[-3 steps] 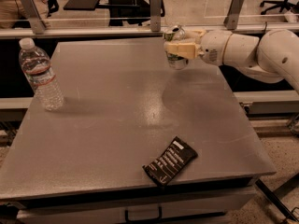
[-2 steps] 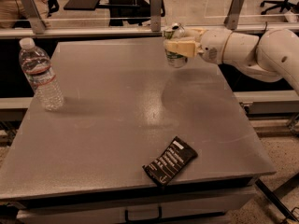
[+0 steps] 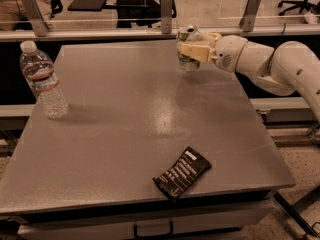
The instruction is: Place 7up can upright
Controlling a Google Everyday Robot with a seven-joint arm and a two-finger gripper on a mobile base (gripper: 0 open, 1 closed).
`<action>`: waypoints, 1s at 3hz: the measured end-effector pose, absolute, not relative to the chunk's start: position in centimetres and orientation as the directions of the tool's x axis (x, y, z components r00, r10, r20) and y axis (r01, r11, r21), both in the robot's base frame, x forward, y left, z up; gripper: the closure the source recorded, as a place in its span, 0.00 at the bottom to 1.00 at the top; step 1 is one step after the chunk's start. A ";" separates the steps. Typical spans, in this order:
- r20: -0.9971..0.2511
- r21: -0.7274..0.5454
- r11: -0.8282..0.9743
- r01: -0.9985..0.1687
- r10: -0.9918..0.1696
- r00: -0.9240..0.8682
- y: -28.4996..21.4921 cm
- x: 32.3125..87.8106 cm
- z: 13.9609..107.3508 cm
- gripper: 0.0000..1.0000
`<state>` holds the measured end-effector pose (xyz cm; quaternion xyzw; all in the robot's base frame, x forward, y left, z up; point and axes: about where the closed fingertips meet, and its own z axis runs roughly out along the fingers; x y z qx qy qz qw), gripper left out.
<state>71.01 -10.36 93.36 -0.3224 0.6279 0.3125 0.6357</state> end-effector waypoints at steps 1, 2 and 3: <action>-0.999 -0.002 0.620 -0.785 0.029 0.026 -11.1 71.5 93.3 1.00; -0.998 0.014 0.636 -0.771 0.059 0.031 -11.6 71.7 93.2 1.00; -0.997 0.020 0.648 -0.761 0.070 0.034 -12.1 71.9 92.9 1.00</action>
Offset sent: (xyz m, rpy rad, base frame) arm 0.0105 -0.0261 -0.0036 0.1072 -0.0168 -0.0868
